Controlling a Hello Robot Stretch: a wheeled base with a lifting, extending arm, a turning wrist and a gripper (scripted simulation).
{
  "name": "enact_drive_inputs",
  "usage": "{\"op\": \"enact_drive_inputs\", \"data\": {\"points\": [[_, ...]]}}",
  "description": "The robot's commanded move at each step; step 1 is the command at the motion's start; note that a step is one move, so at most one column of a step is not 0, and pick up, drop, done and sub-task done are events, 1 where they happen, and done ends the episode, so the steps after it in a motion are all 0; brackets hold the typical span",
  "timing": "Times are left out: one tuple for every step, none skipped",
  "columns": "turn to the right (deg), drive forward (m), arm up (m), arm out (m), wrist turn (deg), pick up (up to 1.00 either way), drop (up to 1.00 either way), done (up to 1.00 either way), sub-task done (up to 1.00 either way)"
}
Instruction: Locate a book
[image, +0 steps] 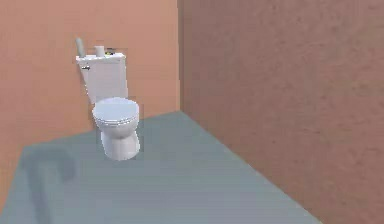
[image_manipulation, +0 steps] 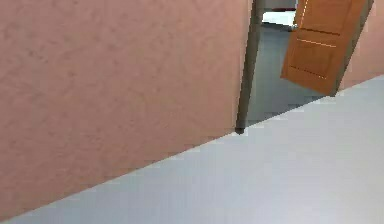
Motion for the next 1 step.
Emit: {"op": "enact_drive_inputs", "data": {"points": [[45.0,0.0,0.0,0.0,0.0,0.0,0.0,0.0,0.0]]}}
